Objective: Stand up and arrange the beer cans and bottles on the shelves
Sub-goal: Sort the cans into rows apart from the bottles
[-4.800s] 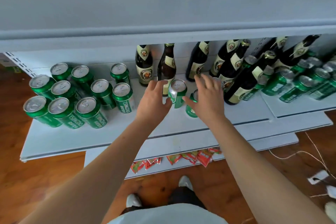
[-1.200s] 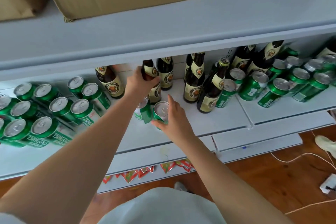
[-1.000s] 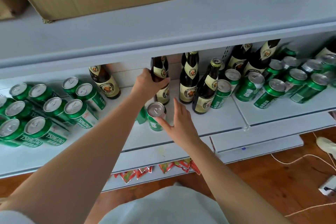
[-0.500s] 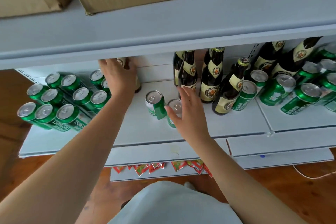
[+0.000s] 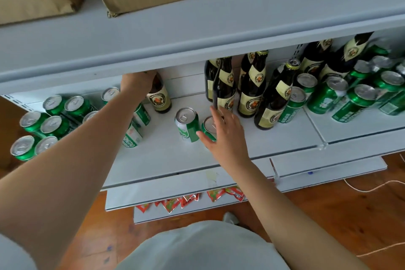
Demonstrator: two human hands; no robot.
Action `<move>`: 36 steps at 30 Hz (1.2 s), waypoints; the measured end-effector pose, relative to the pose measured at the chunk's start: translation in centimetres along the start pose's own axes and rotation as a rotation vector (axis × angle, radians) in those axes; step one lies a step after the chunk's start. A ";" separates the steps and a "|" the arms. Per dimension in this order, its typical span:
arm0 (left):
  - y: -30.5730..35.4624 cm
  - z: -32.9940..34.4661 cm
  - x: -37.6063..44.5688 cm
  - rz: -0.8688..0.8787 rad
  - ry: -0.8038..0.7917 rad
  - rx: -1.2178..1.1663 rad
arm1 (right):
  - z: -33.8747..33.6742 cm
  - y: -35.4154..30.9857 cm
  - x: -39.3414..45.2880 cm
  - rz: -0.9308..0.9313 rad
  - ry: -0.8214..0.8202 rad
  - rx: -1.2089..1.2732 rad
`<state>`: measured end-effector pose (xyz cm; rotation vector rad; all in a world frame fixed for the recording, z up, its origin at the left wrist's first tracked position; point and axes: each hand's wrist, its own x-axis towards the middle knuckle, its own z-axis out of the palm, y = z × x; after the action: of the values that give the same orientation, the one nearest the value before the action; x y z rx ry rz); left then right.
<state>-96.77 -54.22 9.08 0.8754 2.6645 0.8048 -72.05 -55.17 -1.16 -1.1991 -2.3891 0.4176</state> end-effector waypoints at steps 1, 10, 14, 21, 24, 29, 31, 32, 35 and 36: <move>0.4 0.4 -0.3 0.029 -0.016 0.019 | 0.0 0.1 -0.2 0.030 -0.011 0.018; 5.4 4.8 -2.6 0.244 -0.153 -0.031 | 0.0 1.0 -0.2 0.118 -0.130 0.221; 6.0 5.6 -3.1 0.309 -0.181 -0.052 | 0.1 1.5 -0.1 0.142 -0.129 0.245; 0.8 4.3 -5.2 0.182 -0.222 -0.092 | 0.5 1.5 -0.5 0.132 -0.085 0.217; -2.2 5.3 -8.3 0.241 -0.415 0.009 | -0.1 1.9 -0.3 0.119 -0.132 0.238; -2.9 6.6 -11.2 0.384 -0.311 0.126 | -2.4 4.2 -0.7 0.142 -0.187 0.264; -2.0 6.6 -12.2 0.407 -0.277 0.193 | -4.0 6.0 -1.3 0.151 -0.186 0.231; -1.2 6.6 -12.9 0.406 -0.273 0.219 | -5.0 7.0 -1.6 0.162 -0.176 0.225; 1.6 7.3 -14.9 0.412 -0.281 0.201 | -7.8 10.3 -2.7 0.206 -0.097 0.264; 2.5 7.8 -15.6 0.435 -0.292 0.184 | -8.6 11.4 -3.0 0.229 -0.069 0.276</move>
<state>-80.24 -58.58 4.73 1.5238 2.3456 0.4655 -58.35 -50.36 0.42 -1.3486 -2.1657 0.8445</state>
